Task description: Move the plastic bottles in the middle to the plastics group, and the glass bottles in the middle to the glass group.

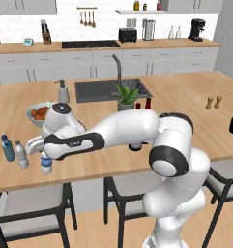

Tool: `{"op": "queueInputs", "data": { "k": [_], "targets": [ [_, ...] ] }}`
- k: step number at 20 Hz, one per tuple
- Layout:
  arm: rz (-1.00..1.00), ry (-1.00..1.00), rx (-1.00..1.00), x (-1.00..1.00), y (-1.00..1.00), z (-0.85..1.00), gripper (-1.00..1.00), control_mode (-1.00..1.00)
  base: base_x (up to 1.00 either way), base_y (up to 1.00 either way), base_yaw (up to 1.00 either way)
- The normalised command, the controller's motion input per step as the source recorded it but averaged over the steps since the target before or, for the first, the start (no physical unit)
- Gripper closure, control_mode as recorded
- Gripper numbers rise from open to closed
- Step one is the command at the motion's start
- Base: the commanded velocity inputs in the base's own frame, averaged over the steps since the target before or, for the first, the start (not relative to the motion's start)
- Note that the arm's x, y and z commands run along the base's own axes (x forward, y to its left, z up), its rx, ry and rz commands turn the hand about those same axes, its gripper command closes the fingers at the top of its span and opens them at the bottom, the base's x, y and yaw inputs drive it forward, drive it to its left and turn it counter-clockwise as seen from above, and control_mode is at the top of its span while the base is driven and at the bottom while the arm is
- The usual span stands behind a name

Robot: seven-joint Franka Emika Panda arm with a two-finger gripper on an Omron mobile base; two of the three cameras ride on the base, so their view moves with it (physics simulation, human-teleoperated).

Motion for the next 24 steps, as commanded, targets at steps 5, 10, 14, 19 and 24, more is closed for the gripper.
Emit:
{"op": "queueInputs", "data": {
  "k": [5,10,14,19,24],
  "targets": [
    [0.0,0.0,0.0,0.01,0.04,-0.19,1.0,-1.0,0.0,0.0,0.0],
    [0.0,0.0,0.0,0.08,0.0,-0.06,1.0,-1.0,0.0,0.0,0.0],
    [0.0,0.0,0.0,0.06,0.02,-0.13,1.0,-1.0,0.0,0.0,0.0],
    [0.0,0.0,0.0,0.02,0.05,-0.16,1.0,-1.0,0.0,0.0,0.0],
    [0.0,0.0,0.0,0.0,0.04,-0.07,-1.0,-1.0,0.0,0.0,0.0]
  ]
}}
